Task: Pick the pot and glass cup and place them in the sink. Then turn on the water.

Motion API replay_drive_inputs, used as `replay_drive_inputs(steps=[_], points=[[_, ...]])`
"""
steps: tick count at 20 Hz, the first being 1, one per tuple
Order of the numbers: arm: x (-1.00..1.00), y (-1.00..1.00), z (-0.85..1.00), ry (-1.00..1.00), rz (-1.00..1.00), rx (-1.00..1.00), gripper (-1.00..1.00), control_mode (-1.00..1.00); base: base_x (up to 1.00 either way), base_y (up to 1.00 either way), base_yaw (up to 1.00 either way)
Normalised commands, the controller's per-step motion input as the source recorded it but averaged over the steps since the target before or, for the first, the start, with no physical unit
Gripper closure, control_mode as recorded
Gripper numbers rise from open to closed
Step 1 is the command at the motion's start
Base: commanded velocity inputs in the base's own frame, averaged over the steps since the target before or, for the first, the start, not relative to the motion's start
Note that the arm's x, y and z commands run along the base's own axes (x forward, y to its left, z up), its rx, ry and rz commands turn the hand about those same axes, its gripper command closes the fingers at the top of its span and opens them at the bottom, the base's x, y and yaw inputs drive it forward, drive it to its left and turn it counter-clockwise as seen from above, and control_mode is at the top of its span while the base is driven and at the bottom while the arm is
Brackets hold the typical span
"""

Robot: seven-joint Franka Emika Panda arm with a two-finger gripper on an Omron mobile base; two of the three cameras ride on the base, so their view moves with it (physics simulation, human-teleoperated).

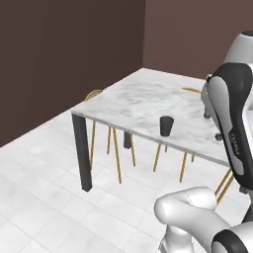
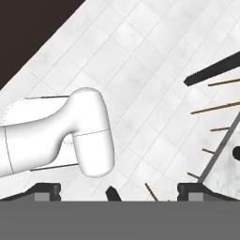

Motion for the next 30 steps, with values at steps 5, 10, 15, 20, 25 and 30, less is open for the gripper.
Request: replay_drive_inputs(steps=[5, 10, 15, 20, 25, 30], points=[[0.0, 0.0, 0.0, 0.0, 0.0, 0.0, -1.0, 1.0, 0.4, 0.4, -0.4], [0.0, 0.0, 0.0, 0.0, 0.0, 0.0, -1.0, 1.0, 0.18, 0.16, -0.42], [0.0, 0.0, 0.0, 0.0, 0.0, 0.0, -1.0, 1.0, 0.1, 0.01, -0.44], [0.0, 0.0, 0.0, 0.0, 0.0, 0.0, -1.0, 1.0, 0.1, 0.05, -0.45], [0.0, 0.0, 0.0, 0.0, 0.0, 0.0, -1.0, 1.0, 0.11, 0.18, -0.46], [0.0, 0.0, 0.0, 0.0, 0.0, 0.0, -1.0, 1.0, 0.11, 0.32, -0.45]])
